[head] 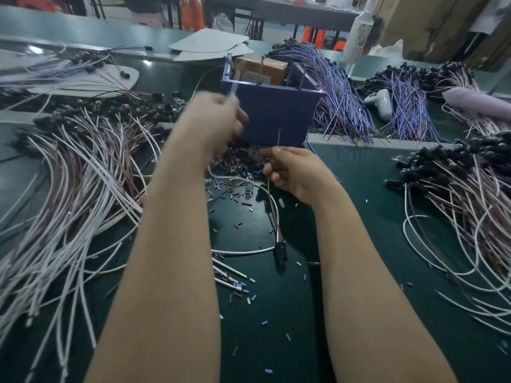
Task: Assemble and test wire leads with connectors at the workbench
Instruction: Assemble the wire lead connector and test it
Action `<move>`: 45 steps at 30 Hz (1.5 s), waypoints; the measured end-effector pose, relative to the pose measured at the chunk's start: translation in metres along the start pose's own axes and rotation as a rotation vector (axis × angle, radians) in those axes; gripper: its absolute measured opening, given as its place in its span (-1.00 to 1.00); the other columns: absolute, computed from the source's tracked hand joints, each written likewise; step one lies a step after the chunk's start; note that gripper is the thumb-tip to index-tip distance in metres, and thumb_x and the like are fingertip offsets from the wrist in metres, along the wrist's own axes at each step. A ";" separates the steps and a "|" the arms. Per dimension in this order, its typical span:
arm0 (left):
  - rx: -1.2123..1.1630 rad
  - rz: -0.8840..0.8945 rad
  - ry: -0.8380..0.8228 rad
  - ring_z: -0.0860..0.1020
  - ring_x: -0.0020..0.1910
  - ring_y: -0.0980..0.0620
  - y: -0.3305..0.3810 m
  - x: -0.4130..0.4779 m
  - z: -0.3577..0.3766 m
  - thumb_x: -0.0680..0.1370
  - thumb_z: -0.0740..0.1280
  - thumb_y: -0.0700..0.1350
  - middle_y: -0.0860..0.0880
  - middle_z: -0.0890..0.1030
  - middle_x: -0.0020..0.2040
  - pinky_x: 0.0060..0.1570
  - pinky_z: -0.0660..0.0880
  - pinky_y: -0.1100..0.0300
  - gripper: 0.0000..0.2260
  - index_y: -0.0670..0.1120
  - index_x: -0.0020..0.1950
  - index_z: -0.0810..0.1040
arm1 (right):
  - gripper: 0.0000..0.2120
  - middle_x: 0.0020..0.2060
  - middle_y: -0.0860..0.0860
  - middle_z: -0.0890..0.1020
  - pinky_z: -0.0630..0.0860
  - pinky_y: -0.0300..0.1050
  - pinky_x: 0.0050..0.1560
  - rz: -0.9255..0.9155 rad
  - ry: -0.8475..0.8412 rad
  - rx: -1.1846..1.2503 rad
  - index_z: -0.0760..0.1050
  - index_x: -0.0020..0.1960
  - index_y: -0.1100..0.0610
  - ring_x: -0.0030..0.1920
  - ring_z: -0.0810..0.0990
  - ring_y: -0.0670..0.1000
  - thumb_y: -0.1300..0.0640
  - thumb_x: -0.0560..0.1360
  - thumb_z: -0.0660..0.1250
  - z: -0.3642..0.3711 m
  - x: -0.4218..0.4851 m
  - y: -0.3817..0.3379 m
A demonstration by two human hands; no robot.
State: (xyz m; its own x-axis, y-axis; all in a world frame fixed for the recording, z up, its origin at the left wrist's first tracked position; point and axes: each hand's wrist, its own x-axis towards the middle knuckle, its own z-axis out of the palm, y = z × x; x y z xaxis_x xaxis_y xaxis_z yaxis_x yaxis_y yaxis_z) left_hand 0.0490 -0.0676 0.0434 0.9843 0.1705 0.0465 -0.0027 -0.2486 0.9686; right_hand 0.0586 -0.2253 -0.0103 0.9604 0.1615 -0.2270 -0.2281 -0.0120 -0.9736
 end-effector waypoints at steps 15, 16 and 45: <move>-0.157 0.013 0.148 0.31 -0.39 0.01 -0.018 0.005 0.046 0.65 0.06 -0.15 -0.19 0.47 -0.31 -0.35 0.33 0.11 -0.67 -0.07 -0.26 0.48 | -0.85 -0.29 0.06 0.61 0.34 -0.35 -0.45 -0.327 0.279 0.108 0.51 -0.04 0.18 -0.47 0.36 -0.12 0.31 0.59 0.18 0.002 0.004 -0.004; -0.177 0.015 0.146 0.29 -0.43 0.05 -0.017 0.007 0.047 0.66 0.06 -0.13 -0.09 0.43 -0.35 -0.39 0.27 0.19 -0.67 -0.07 -0.25 0.47 | -0.86 -0.31 0.07 0.62 0.31 -0.34 -0.49 -0.349 0.312 0.090 0.50 -0.07 0.15 -0.51 0.34 -0.12 0.28 0.60 0.19 0.003 0.004 -0.006; -0.282 -0.025 0.021 0.21 -0.64 0.17 -0.009 0.029 0.054 0.67 0.07 -0.15 -0.01 0.37 -0.44 -0.61 0.14 0.35 -0.69 -0.13 -0.21 0.48 | -0.84 -0.46 0.01 0.52 0.23 -0.43 -0.61 -0.332 0.354 -0.262 0.52 0.08 0.14 -0.67 0.34 -0.24 0.25 0.58 0.20 -0.023 0.020 -0.038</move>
State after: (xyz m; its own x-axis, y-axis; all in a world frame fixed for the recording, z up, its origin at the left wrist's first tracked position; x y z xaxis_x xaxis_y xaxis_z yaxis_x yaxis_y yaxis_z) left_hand 0.0869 -0.1115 0.0231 0.9807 0.1940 0.0238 -0.0304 0.0309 0.9991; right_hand 0.0901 -0.2439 0.0217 0.9794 -0.1426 0.1431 0.1007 -0.2698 -0.9576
